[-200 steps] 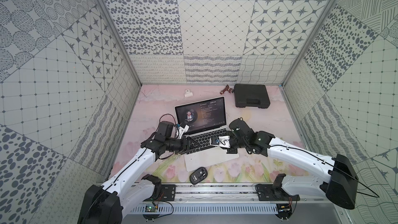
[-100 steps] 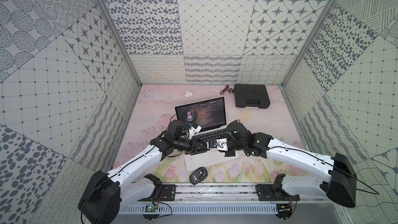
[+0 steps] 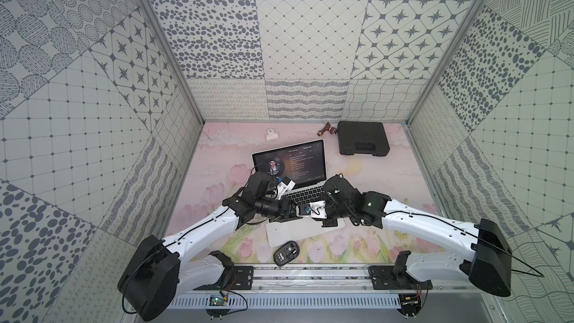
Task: Remove the wireless mouse receiver from the laptop
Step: Adjust the USB plug.
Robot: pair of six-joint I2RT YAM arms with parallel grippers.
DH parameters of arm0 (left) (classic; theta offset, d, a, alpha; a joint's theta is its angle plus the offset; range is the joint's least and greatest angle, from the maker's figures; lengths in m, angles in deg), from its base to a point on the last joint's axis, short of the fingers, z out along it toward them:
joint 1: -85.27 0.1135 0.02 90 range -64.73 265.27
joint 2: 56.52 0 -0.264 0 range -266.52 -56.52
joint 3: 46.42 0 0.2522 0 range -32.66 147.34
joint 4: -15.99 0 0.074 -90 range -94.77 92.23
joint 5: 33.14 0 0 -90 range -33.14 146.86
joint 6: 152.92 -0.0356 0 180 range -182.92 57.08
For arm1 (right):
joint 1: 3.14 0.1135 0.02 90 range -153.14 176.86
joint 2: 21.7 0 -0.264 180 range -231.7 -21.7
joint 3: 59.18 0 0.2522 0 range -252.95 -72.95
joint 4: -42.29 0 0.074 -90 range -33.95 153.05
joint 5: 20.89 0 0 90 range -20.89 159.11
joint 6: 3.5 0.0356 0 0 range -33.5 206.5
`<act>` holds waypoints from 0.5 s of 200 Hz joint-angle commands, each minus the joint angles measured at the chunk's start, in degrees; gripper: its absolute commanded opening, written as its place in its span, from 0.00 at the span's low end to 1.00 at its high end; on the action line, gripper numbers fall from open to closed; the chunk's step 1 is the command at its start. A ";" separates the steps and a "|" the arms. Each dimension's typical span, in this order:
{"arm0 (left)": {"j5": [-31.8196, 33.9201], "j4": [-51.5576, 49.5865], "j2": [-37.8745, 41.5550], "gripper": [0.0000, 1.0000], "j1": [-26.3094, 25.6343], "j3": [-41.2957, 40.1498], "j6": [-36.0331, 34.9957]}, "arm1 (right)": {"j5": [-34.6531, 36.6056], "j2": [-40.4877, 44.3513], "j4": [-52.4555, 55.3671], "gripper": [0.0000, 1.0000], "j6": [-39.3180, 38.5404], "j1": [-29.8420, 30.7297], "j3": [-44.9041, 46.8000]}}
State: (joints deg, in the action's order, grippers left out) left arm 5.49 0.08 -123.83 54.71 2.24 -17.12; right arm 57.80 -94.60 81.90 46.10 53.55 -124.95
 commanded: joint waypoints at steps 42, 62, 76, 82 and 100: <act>-0.29 3.52 -0.95 0.15 -0.05 1.14 -0.02 | -0.25 -1.10 -1.62 0.21 1.29 0.73 -2.02; -0.40 3.58 -0.90 0.10 -0.06 1.05 -0.01 | -0.23 -1.36 -1.69 0.21 1.42 0.93 -2.09; -0.78 3.61 -0.89 0.04 -0.07 0.96 -0.04 | -0.01 -1.53 -1.87 0.22 1.54 0.97 -2.13; -0.91 3.51 -0.84 0.03 0.02 0.97 -0.11 | 0.12 -1.53 -2.00 0.24 1.55 0.97 -2.13; -1.05 3.64 -0.82 0.00 -0.02 0.95 -0.18 | 0.48 -1.45 -2.18 0.33 1.96 1.06 -2.13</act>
State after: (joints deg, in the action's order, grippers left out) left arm 6.06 1.50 -124.61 54.68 2.52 -16.48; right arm 58.09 -95.35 81.85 47.17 54.09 -125.57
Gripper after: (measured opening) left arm 0.067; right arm 0.289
